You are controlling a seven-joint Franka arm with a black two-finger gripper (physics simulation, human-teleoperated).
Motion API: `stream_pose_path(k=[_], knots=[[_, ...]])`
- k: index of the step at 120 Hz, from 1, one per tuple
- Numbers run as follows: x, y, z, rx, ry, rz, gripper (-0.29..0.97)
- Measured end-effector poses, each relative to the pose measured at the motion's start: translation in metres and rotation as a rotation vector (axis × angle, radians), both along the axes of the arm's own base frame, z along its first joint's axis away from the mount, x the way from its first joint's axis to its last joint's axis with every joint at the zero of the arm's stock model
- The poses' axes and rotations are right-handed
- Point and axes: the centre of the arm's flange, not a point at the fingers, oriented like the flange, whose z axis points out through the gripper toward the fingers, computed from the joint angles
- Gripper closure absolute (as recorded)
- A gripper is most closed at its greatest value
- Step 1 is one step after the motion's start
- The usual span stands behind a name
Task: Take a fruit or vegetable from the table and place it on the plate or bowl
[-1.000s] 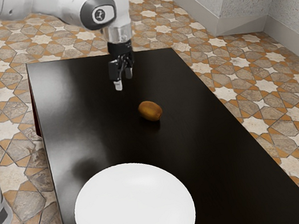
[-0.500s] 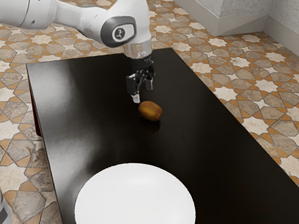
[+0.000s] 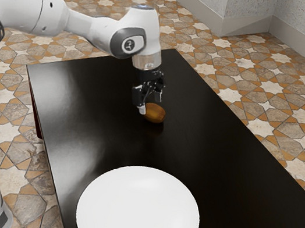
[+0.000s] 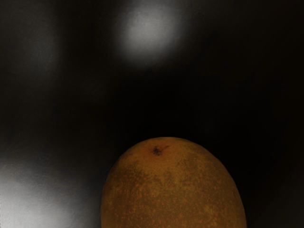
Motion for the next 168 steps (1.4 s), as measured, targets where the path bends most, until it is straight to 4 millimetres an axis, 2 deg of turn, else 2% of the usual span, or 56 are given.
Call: stream_pose_path(k=[33, 46, 56, 70, 82, 100, 108, 115, 119, 122, 132, 138, 155, 168], knots=[[0.009, -0.003, -0.035, -0.082, 0.034, 0.017, 0.0], [0.01, -0.001, -0.041, -0.107, 0.033, 0.022, 0.0], [0.01, 0.004, -0.042, -0.115, 0.028, 0.026, 0.08], [0.009, 0.012, -0.042, -0.12, 0.022, 0.032, 0.3], [0.008, 0.015, -0.041, -0.121, 0.017, 0.029, 0.39], [0.009, 0.013, -0.037, -0.118, 0.008, 0.009, 0.4], [0.008, 0.006, -0.02, -0.109, -0.021, -0.012, 0.41], [0.004, -0.003, 0.006, -0.074, -0.057, -0.04, 0.41], [0.003, -0.015, 0.02, -0.052, -0.074, -0.066, 0.41], [0.002, -0.034, 0.029, -0.037, -0.085, -0.103, 0.4], [-0.008, -0.147, 0.055, -0.007, -0.119, -0.299, 0.41], [-0.02, -0.193, 0.066, -0.001, -0.136, -0.374, 0.41], [-0.046, -0.276, 0.068, 0.025, -0.133, -0.48, 0.41], [-0.064, -0.326, 0.057, 0.039, -0.114, -0.536, 0.42]])
